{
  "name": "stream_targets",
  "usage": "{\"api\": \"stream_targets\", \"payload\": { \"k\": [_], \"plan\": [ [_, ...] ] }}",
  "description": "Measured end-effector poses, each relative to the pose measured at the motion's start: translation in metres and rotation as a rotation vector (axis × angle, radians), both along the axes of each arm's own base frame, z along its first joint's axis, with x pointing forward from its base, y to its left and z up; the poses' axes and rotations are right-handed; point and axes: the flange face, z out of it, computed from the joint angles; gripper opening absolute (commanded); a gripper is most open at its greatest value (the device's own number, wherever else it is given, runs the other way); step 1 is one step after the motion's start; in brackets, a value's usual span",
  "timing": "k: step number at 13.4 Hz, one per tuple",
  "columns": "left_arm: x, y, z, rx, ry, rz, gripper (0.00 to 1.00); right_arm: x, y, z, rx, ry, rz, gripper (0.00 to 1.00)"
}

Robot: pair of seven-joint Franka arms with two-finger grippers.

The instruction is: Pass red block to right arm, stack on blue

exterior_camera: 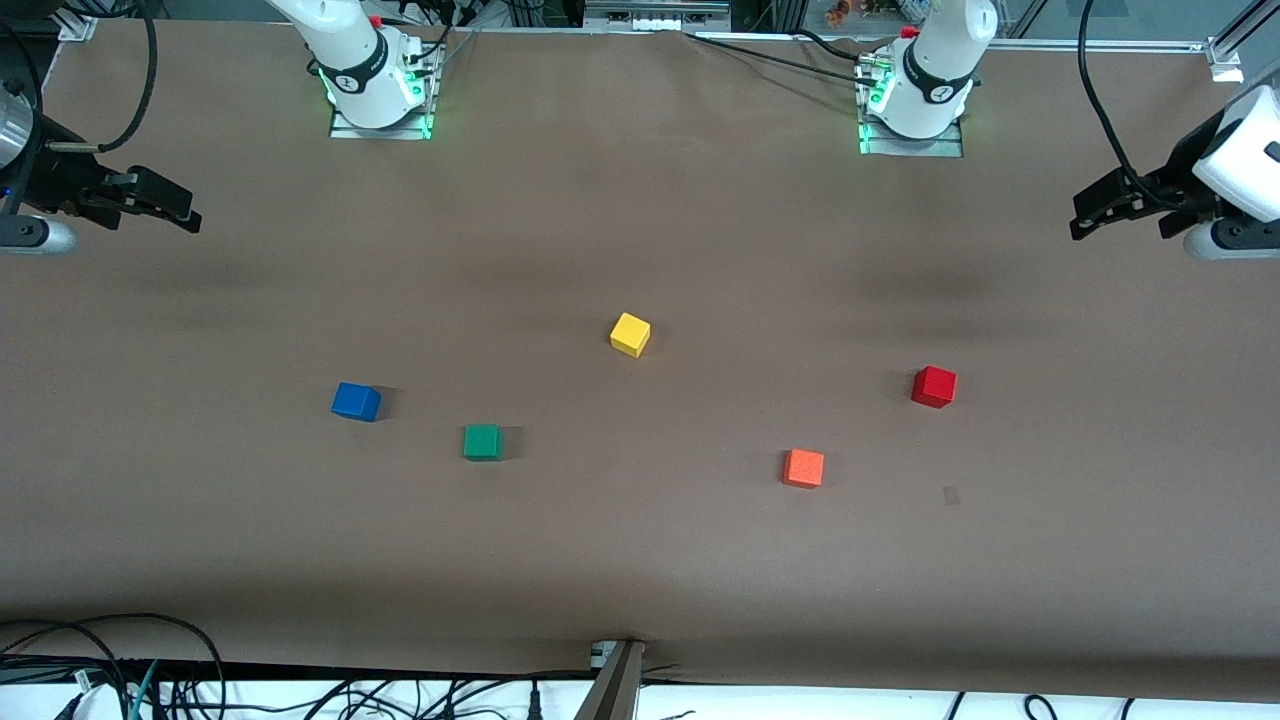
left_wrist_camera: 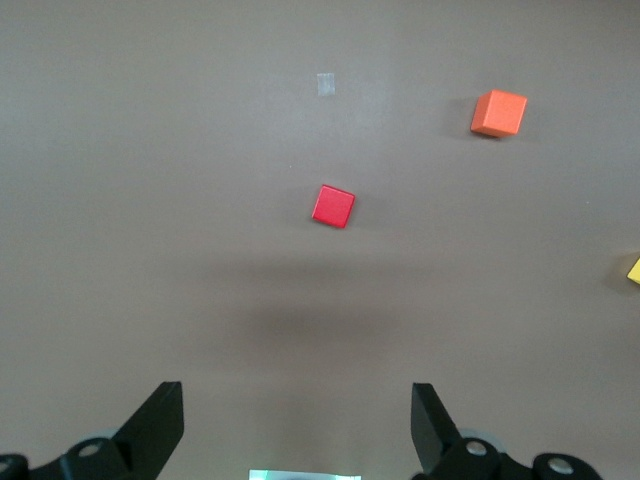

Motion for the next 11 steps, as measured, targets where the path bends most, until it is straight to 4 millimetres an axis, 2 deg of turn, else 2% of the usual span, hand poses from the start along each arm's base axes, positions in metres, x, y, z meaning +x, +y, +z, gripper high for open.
{"api": "stream_targets", "payload": {
  "k": [11],
  "plan": [
    [0.0033,0.0007,-0.0038,-0.001,0.019,0.0,1.0,-0.0024,0.0,-0.0016,0.0,0.021,0.001,1.0]
  ]
}}
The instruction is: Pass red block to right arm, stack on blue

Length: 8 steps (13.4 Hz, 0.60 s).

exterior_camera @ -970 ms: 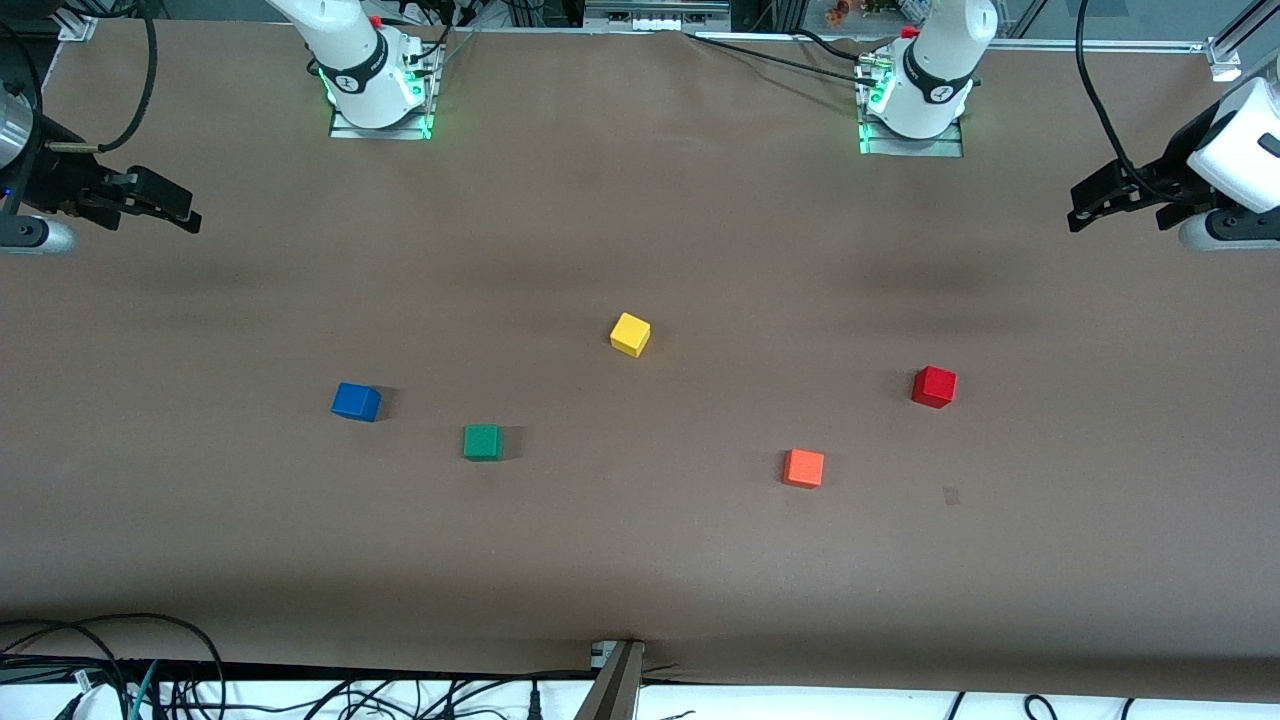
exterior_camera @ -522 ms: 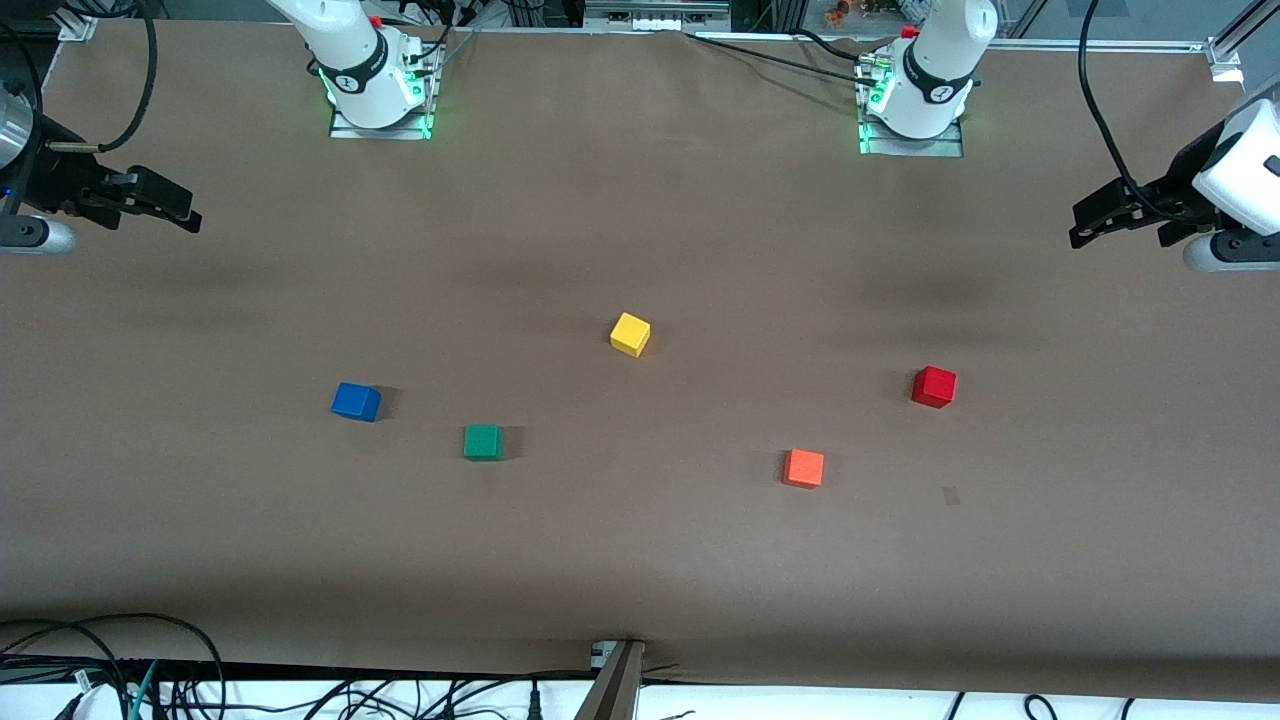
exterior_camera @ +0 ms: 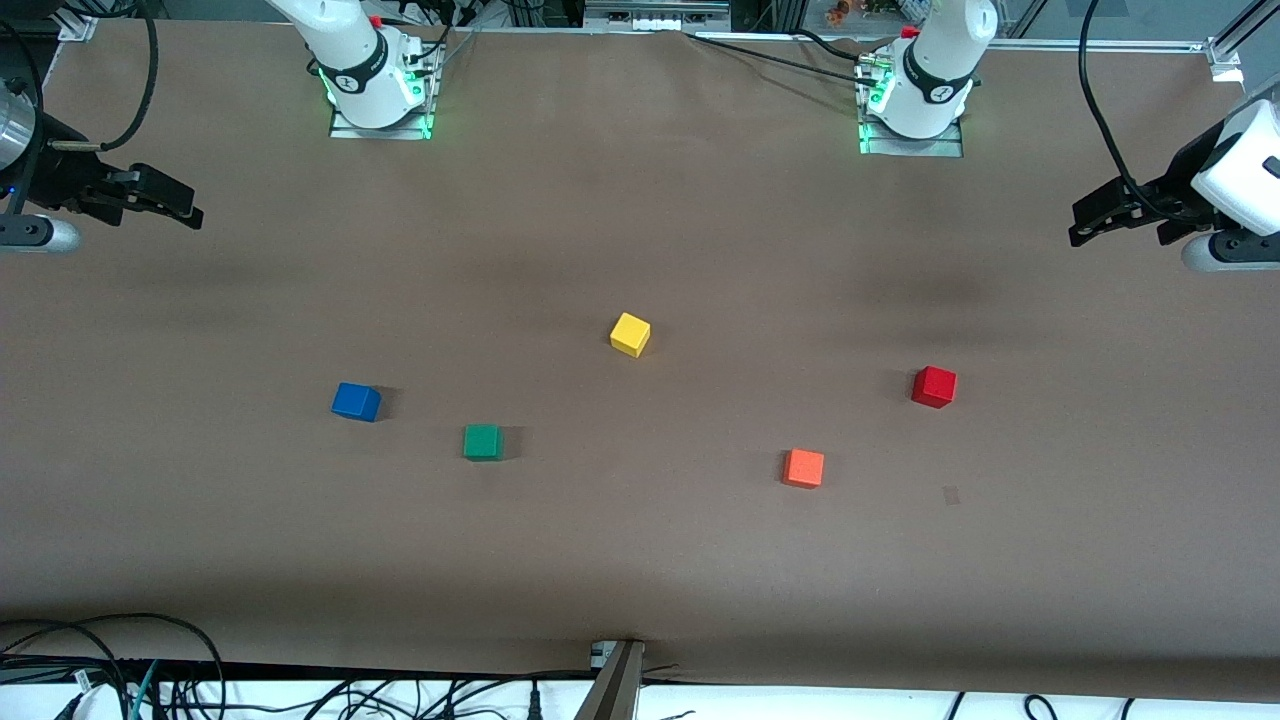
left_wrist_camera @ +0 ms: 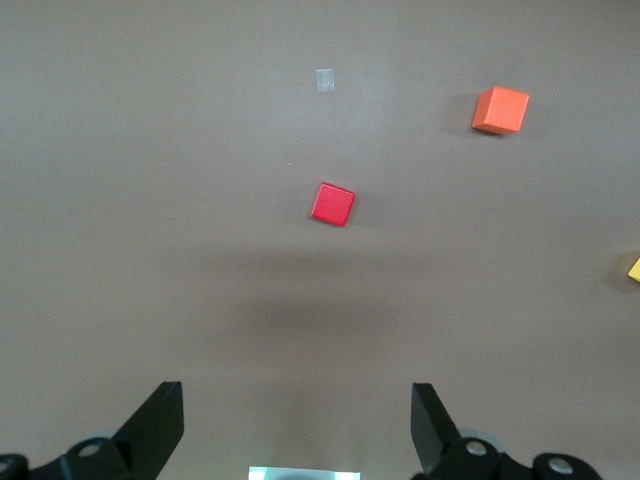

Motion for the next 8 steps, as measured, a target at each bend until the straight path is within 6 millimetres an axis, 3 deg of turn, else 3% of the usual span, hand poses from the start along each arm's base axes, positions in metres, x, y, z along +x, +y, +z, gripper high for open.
{"api": "stream_targets", "payload": {
  "k": [8],
  "plan": [
    [-0.0037,0.0002,-0.0025,0.001,0.033,0.0,1.0,-0.0006,0.0007,-0.0004,0.0,0.005,0.001,1.0]
  ]
}}
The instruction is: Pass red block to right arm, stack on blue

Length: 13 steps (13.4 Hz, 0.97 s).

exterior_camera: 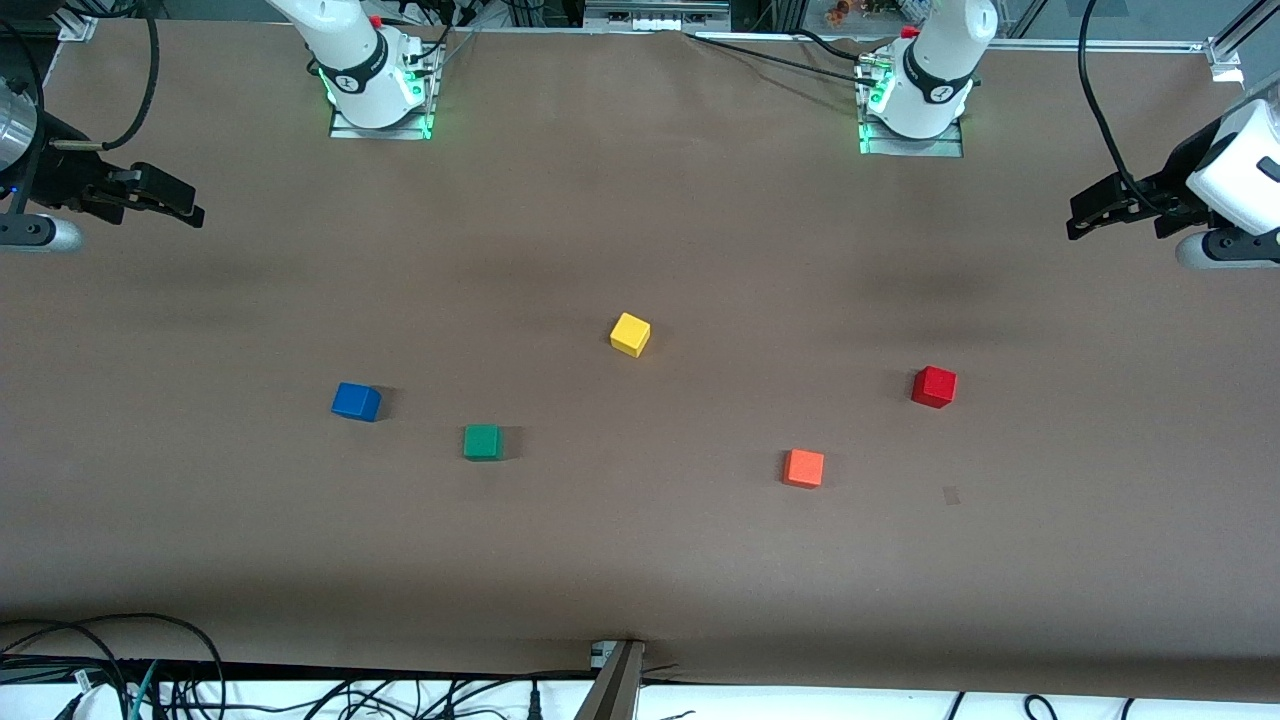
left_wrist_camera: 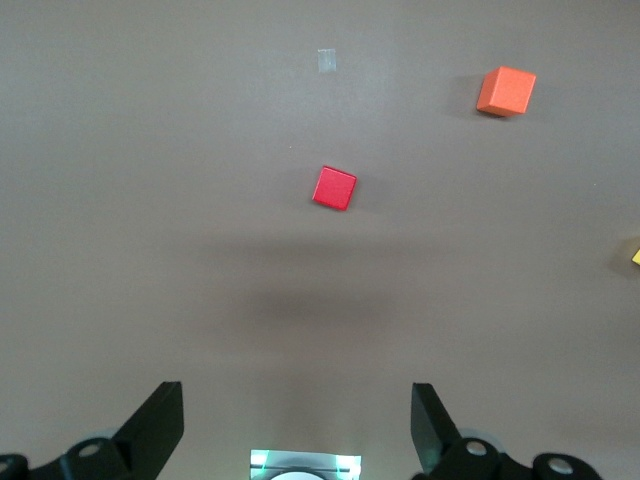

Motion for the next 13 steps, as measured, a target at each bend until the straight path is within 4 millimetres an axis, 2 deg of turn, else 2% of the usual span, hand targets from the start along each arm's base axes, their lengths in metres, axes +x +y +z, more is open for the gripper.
{"api": "stream_targets", "payload": {
  "k": [5,13],
  "plan": [
    [0.001,0.001,-0.002,0.0,0.007,0.002,1.0,0.0,0.0,0.0,0.0,0.0,0.001,1.0],
    [0.011,0.004,-0.036,-0.005,0.103,0.0,1.0,0.0,0.0,0.0,0.0,0.003,0.001,1.0]
  ]
}}
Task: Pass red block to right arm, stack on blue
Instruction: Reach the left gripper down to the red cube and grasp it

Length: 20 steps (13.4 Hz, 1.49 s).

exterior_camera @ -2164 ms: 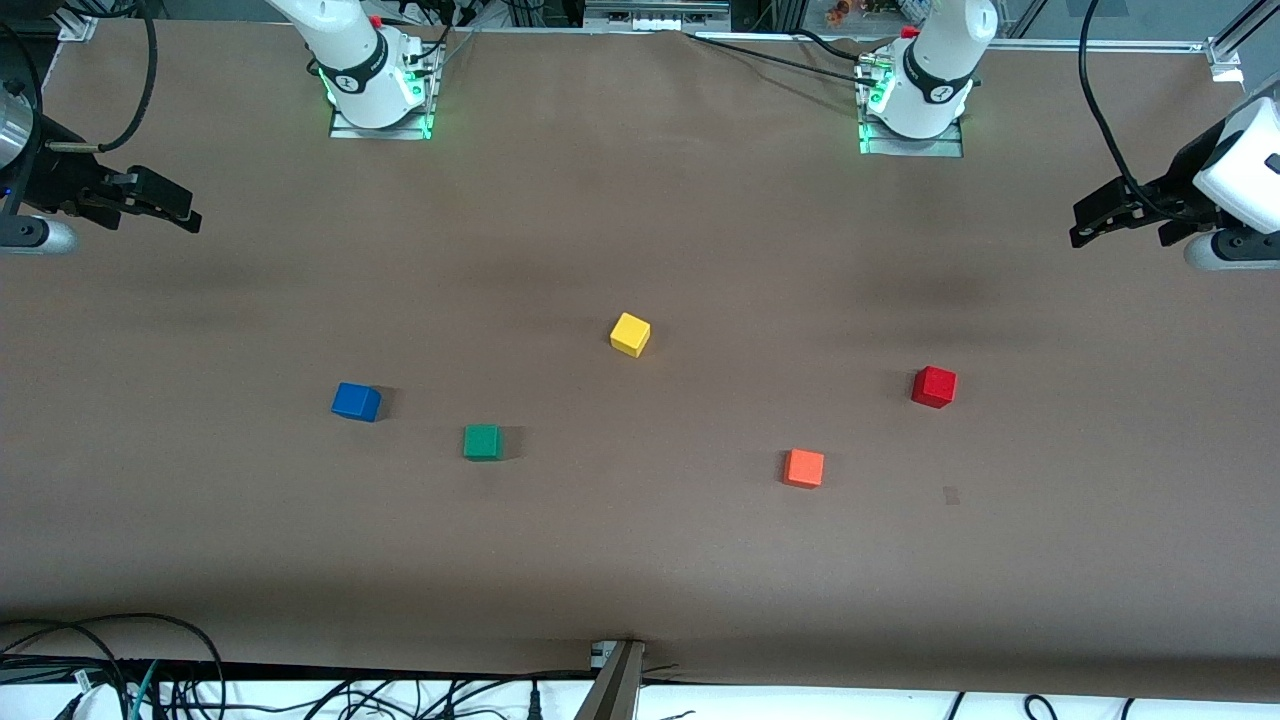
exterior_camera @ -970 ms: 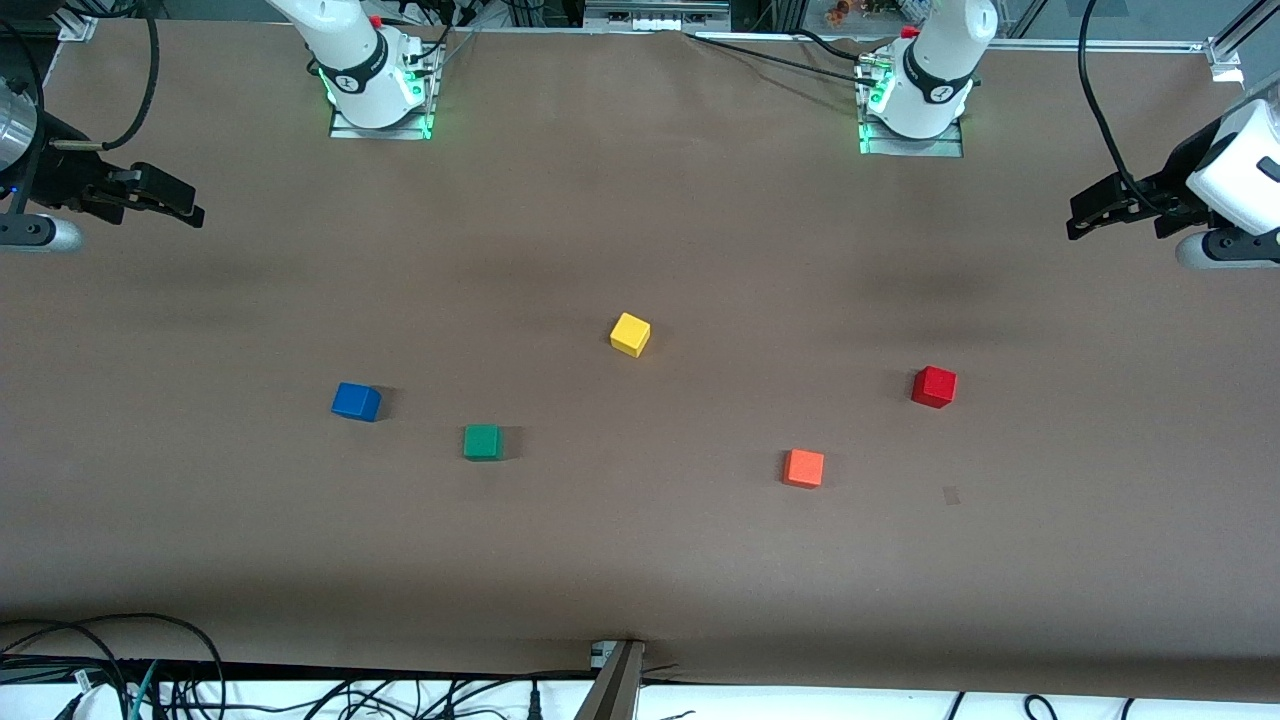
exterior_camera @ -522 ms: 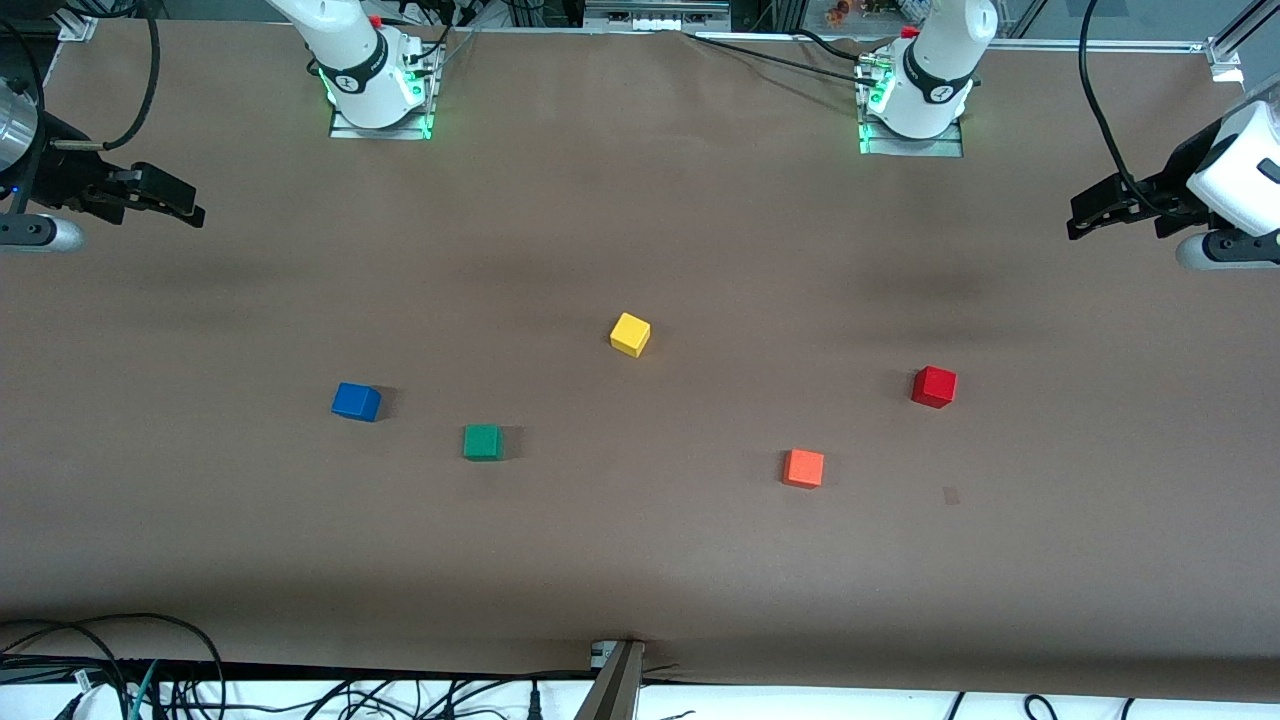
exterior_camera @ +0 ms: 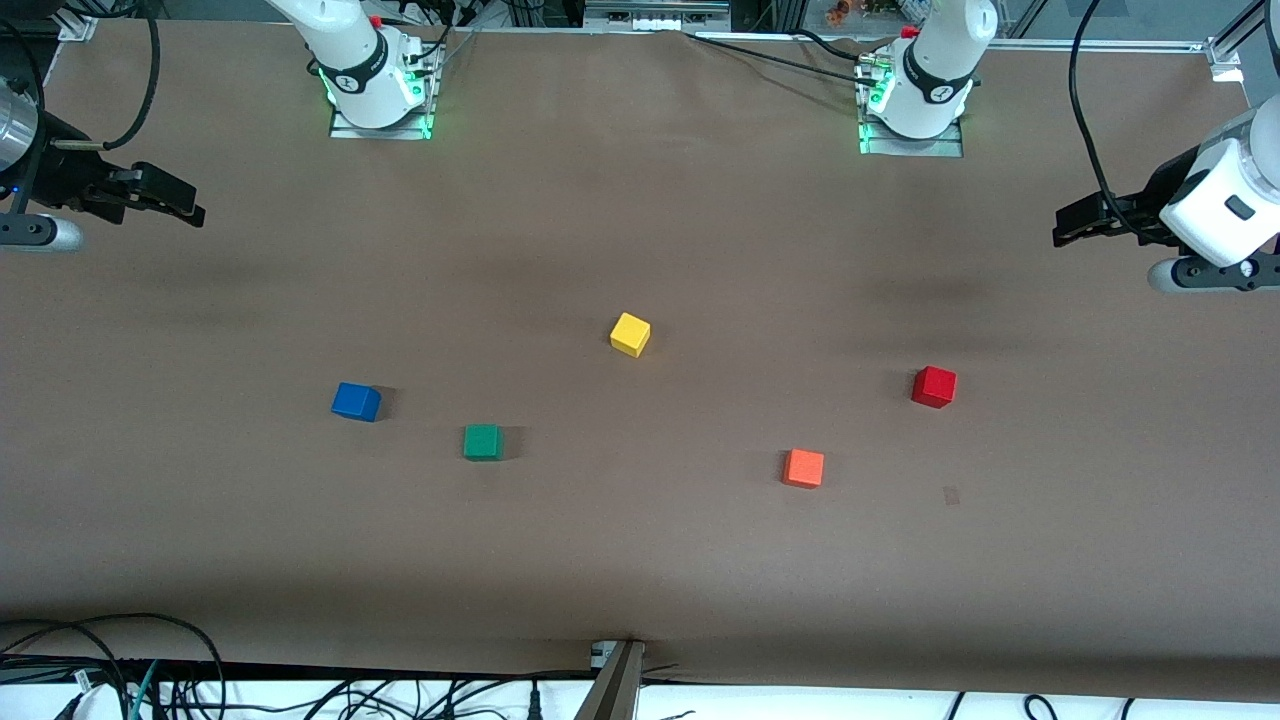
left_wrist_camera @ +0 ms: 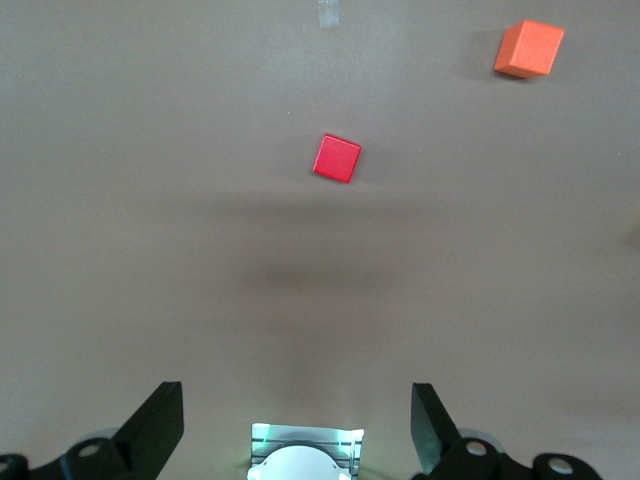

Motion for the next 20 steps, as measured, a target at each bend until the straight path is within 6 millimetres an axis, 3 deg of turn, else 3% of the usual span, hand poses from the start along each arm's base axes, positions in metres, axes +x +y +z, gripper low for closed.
{"api": "stream_targets", "payload": {
  "k": [4,7,9,11,16,20],
  "plan": [
    [0.025,0.006,-0.039,-0.014,0.062,-0.009,1.0,-0.001,0.0,0.0,0.0,0.006,0.001,1.0],
    [0.033,0.011,-0.055,-0.017,0.07,-0.001,1.0,-0.002,0.001,-0.001,0.0,0.018,0.003,1.0],
    [0.039,0.022,-0.078,-0.019,0.045,0.017,1.0,-0.003,0.001,-0.001,0.0,0.027,0.004,1.0],
    [0.043,0.028,-0.119,-0.023,0.035,0.018,1.0,-0.004,0.001,-0.002,0.0,0.032,0.004,1.0],
    [0.048,0.016,-0.232,-0.036,0.02,0.004,1.0,-0.004,0.001,-0.002,0.001,0.033,0.004,1.0],
    [0.058,0.007,-0.295,-0.051,0.003,-0.004,1.0,-0.005,0.001,-0.002,0.001,0.039,0.004,1.0]
  ]
}}
